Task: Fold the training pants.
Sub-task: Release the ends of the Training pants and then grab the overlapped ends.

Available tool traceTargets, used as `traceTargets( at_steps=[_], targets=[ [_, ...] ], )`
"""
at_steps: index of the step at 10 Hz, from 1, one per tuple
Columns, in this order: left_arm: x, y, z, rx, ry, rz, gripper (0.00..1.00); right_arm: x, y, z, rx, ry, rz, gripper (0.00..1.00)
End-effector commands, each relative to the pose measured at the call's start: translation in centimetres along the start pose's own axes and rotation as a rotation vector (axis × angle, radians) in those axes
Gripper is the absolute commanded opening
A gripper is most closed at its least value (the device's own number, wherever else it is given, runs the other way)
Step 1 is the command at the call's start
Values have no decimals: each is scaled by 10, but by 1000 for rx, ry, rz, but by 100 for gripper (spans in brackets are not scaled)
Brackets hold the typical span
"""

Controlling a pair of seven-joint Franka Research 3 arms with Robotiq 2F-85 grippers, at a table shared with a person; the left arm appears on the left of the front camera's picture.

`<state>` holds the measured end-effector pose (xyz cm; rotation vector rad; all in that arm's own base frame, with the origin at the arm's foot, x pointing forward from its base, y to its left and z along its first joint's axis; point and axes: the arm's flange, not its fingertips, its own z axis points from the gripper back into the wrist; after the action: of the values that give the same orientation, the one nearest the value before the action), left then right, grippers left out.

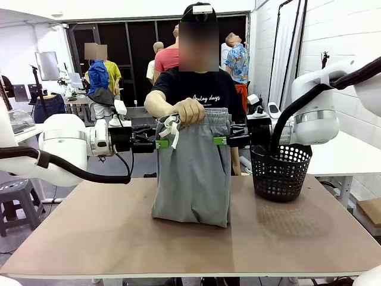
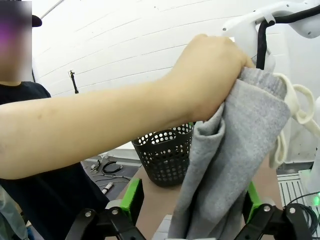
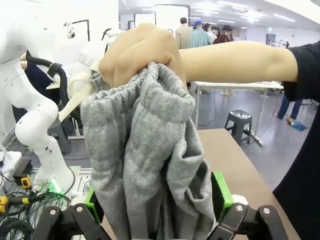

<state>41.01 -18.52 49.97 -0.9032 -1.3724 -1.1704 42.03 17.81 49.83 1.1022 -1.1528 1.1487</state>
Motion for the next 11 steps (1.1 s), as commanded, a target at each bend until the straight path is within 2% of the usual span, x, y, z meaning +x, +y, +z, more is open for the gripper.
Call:
traceTargets(
  at_steps=[1, 7, 11],
  targets=[
    [-3, 13, -6, -20, -8, 14, 100, -1, -10, -8, 28, 9, -5, 100],
    [-19, 5, -19, -167, 24, 93, 100, -30, -26, -19, 13, -27, 3, 100],
    [-23, 13, -33, -154, -19, 107, 100, -38, -32, -33, 23, -45, 15, 100]
  ],
)
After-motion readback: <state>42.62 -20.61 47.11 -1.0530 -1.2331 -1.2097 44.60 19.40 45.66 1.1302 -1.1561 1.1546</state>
